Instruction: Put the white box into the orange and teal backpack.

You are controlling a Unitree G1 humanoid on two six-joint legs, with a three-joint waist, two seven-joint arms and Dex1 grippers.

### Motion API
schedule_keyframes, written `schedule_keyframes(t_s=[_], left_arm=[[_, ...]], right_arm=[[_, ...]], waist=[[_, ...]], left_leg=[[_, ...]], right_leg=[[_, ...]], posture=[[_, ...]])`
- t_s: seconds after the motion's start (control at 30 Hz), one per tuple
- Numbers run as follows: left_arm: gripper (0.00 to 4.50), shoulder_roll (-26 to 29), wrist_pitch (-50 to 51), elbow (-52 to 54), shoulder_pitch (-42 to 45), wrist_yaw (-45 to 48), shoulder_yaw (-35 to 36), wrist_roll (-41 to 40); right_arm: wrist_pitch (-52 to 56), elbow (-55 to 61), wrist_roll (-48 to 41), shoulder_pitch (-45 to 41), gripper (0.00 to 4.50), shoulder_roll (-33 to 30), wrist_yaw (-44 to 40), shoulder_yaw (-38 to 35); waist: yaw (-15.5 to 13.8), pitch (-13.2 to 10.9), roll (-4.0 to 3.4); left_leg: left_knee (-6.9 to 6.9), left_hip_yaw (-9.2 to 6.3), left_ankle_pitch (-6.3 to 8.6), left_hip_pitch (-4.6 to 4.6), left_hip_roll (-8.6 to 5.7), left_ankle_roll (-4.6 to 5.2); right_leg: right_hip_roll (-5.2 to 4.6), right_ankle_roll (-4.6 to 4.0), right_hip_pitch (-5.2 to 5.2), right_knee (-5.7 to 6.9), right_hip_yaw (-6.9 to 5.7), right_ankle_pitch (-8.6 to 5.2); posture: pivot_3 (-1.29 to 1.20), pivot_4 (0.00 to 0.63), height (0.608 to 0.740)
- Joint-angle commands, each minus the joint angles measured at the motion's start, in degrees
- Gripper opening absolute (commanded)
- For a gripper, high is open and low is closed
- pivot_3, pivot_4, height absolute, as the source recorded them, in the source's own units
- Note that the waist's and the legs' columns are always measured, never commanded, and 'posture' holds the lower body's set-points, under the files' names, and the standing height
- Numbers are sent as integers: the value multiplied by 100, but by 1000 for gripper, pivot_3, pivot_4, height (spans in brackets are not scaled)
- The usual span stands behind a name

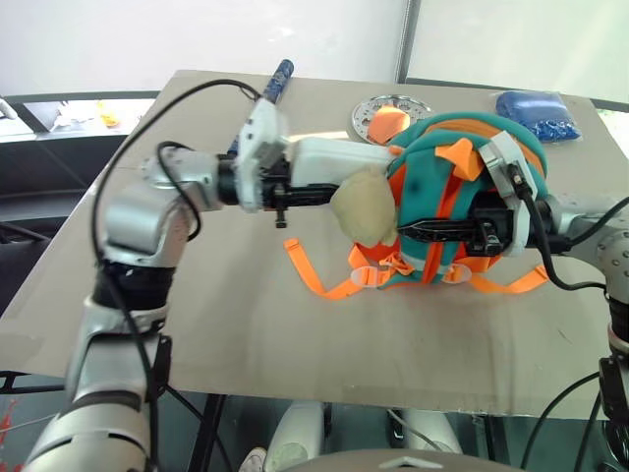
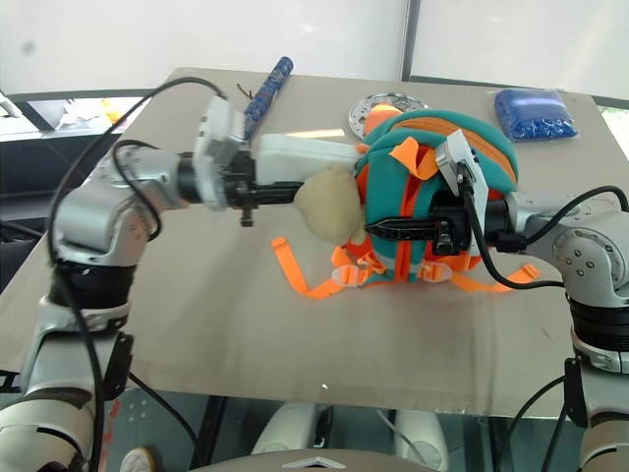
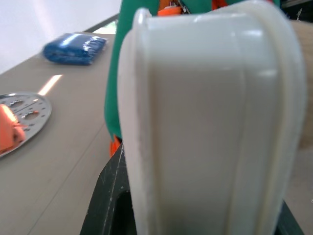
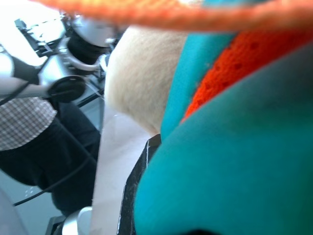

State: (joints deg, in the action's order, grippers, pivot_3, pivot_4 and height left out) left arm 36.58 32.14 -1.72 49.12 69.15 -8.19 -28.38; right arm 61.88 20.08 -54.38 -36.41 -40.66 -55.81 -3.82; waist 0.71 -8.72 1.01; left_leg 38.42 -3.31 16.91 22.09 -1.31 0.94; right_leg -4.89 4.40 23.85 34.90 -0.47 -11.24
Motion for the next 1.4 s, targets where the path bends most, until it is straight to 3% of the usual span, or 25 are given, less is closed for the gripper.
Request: schedule_keyframes(t_s=[0.03,0.23,0.43,0.5,0.53,0.57,0.63,0.7,0.83,0.97,1.07,1.2,1.4], left_arm=[[1054,-369,21,-60,390,666,-555,-11],[1054,-830,-439,-1039,910,1221,-1200,663],[1054,-1920,-1232,-1797,1145,564,-1822,1772],[1054,-2228,-1033,-1866,1033,253,-1798,1881],[2069,-2291,-842,-1846,980,175,-1727,1865],[2234,-2203,-849,-1789,933,189,-1639,1880],[3233,-1936,-642,-1611,942,166,-1047,1576],[3879,-1564,23,-1436,1034,328,-440,1069],[3879,-414,1491,-1148,1036,1100,292,84],[3879,256,2281,-902,828,1301,757,-543],[3879,403,2711,-749,716,1073,1138,-899],[3879,418,3011,357,171,628,1331,-1283],[3879,-449,2774,1585,-496,-1077,768,-820]], right_arm=[[-152,355,-244,-20,25,20,-51,-109],[-259,575,-308,192,25,28,127,-192],[-422,1002,-307,587,25,167,784,-326],[-476,1152,-124,841,25,196,1167,-372],[-514,1218,-32,931,0,193,1307,-364],[-530,1232,25,984,0,230,1478,-379],[-574,1199,181,1063,0,275,1741,-376],[-648,1112,428,1112,0,274,1914,-302],[-827,923,803,1104,0,301,2098,-154],[-987,695,1035,985,0,384,2152,-23],[-1098,488,1193,851,0,490,2161,66],[-1193,302,1328,679,0,598,2107,174],[-1129,310,1296,584,0,699,1971,256]], waist=[[23,0,-1],[12,0,-1],[-55,0,0],[-67,1,-1],[-79,1,-2],[-85,1,-2],[-76,1,-2],[-46,0,-2],[152,0,-4],[152,0,-4],[90,1,-3],[97,1,-4],[25,2,-3]], left_leg=[[-2,-2,0,0,0,0],[-3,-6,0,-2,0,-1],[11,-10,2,-7,-6,5],[11,-9,3,-7,-6,5],[11,-11,3,-8,-6,5],[12,-11,3,-7,-6,5],[16,-10,3,-12,-6,5],[17,-12,3,-16,-6,5],[11,-25,3,-25,0,6],[2,-31,2,-25,0,5],[9,-36,2,-24,-6,5],[15,-34,2,-26,-5,4],[15,-31,2,-28,-5,3]], right_leg=[[0,0,1,0,0,0],[5,0,3,1,1,0],[0,1,-17,0,-1,0],[0,1,-16,1,0,0],[0,1,-18,0,-2,0],[0,1,-18,2,-2,0],[0,1,-18,-1,1,0],[0,1,-18,0,2,0],[6,2,-13,11,16,-1],[7,2,-13,14,16,-1],[2,3,-18,9,14,-1],[1,3,-18,7,16,-1],[0,2,-18,3,20,-1]], posture=[[0,150,733],[0,150,733],[0,150,733],[0,150,733],[0,150,733],[0,150,733],[0,150,733],[0,150,733],[0,150,733],[0,150,733],[0,150,733],[0,150,733],[0,150,733]])
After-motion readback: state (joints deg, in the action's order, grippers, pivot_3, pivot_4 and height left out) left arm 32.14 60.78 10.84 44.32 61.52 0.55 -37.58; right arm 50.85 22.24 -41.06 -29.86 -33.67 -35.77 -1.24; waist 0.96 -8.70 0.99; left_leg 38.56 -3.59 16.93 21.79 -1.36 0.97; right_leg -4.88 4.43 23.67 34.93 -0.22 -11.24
